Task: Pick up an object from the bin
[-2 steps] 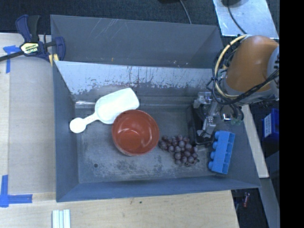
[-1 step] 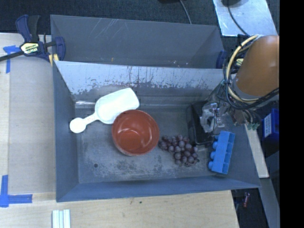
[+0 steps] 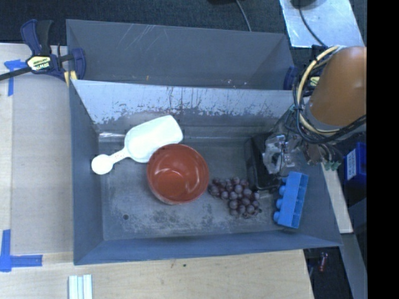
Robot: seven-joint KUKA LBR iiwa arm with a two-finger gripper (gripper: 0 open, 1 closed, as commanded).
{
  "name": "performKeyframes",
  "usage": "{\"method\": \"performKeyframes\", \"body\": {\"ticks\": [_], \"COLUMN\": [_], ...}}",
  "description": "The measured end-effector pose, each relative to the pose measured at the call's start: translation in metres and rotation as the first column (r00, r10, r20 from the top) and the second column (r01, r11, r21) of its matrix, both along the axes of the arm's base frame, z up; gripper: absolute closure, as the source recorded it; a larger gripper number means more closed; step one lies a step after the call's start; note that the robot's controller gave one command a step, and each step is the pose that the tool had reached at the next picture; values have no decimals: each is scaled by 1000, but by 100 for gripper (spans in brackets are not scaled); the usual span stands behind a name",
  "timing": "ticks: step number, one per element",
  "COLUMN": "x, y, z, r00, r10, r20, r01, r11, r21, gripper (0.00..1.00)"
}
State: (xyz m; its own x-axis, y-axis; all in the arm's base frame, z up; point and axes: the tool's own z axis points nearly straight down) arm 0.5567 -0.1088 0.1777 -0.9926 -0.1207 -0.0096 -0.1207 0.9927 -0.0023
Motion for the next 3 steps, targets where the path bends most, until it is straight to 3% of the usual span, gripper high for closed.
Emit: {"method": "performKeyframes", "body": {"ticks": [1,2,3], "x": [-29,-68,-68], "y": [-22,-23,-23], "z": [-61,-63,-63], "r00": [993,999,999], "r10": [115,-37,-37], "r20": [3,8,8], "r01": [-115,37,37], "r11": [993,999,999], "r21": [-2,-1,-1], "gripper": [100,100,100]}}
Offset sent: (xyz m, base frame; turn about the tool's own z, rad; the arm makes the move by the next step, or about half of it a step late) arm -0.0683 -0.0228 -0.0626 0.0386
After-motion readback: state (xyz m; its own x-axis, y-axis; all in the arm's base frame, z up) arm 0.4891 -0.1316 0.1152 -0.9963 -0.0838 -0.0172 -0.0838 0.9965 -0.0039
